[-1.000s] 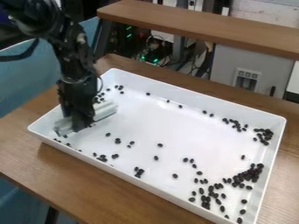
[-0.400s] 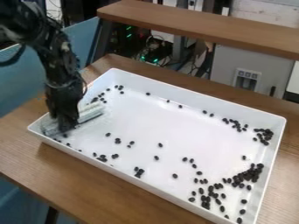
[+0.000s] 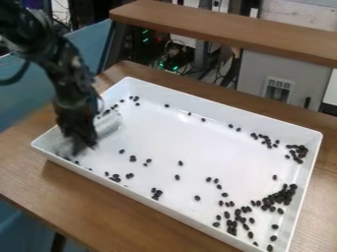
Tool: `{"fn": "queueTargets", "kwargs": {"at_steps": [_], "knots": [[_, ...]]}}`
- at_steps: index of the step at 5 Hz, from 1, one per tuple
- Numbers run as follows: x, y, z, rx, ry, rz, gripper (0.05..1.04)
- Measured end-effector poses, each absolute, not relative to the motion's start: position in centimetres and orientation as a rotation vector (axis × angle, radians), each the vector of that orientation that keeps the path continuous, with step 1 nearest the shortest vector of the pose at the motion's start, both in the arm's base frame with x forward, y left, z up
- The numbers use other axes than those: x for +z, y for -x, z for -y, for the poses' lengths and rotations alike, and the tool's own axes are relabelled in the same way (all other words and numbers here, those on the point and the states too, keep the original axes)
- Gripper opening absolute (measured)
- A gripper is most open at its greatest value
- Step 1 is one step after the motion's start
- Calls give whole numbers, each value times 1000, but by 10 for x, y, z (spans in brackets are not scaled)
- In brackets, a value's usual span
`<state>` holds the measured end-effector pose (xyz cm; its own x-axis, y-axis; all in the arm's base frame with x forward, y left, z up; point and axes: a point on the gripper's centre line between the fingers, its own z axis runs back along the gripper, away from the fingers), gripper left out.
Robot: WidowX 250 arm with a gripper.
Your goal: Sweep into pile
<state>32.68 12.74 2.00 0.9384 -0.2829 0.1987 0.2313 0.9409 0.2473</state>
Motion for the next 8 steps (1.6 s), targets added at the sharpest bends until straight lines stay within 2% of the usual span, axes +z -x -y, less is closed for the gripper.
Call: {"fn": "queueTargets", "kwargs": {"at_steps": [1,2,4,6,8], "knots": [[22,-325,-86,-252,-139,259,380],[22,-332,-54,-248,-84,285,380],[16,-356,3,-329,-74,363,380],[16,-351,64,-412,-33,393,380],[23,-359,110,-430,49,405,380]]}}
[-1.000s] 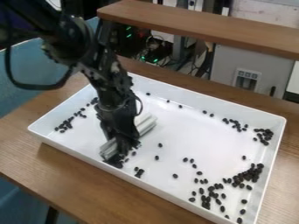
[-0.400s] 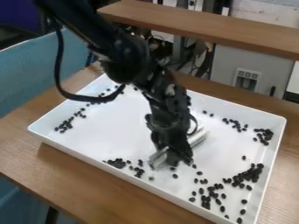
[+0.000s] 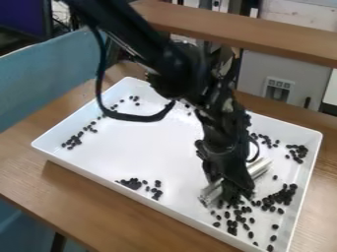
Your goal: Sweep into pile
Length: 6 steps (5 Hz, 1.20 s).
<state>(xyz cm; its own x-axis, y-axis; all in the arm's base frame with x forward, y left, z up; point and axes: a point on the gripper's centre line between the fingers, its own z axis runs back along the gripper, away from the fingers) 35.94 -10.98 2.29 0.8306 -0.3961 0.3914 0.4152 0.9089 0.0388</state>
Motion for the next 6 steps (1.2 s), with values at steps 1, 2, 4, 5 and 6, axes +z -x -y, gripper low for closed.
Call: {"fn": "queueTargets", "kwargs": {"at_steps": [1,2,4,5,6], "knots": [[31,-365,127,-435,67,412,380],[39,-367,112,-428,25,415,380],[75,-376,15,-318,-104,452,380],[72,-372,-20,-295,-157,427,380],[52,-359,-48,-255,-196,381,380]]}}
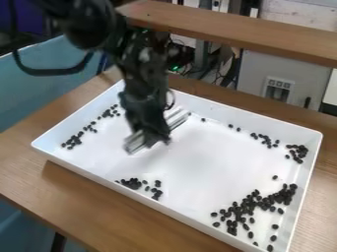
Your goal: Sweep into pile
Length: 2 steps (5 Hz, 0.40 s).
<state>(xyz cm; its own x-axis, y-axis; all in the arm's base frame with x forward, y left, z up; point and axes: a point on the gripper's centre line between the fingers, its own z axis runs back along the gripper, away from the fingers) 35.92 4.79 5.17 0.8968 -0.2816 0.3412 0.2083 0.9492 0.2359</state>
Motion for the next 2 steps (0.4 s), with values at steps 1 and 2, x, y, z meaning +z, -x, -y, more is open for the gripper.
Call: {"fn": "queueTargets", "kwargs": {"at_steps": [1,2], "knots": [[33,-346,-59,-244,-230,327,380],[23,-336,-61,-231,-230,319,380]]}}
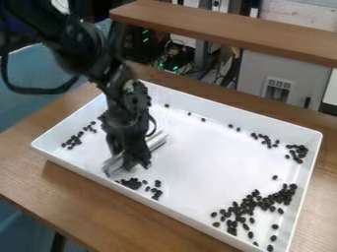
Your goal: Sweep into pile
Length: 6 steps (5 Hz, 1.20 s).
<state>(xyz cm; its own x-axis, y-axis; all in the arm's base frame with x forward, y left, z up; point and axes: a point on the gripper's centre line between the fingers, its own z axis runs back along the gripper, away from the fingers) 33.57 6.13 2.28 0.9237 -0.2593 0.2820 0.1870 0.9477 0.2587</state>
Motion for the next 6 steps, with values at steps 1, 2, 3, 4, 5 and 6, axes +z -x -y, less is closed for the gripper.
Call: {"fn": "queueTargets", "kwargs": {"at_steps": [1,2,3,4,5,6], "knots": [[20,-332,-54,-243,-235,307,380],[17,-324,-33,-275,-217,290,380],[16,-318,-12,-305,-195,292,380],[14,-313,12,-335,-159,282,380],[14,-312,30,-355,-131,288,380],[15,-318,61,-385,-86,315,380]]}}
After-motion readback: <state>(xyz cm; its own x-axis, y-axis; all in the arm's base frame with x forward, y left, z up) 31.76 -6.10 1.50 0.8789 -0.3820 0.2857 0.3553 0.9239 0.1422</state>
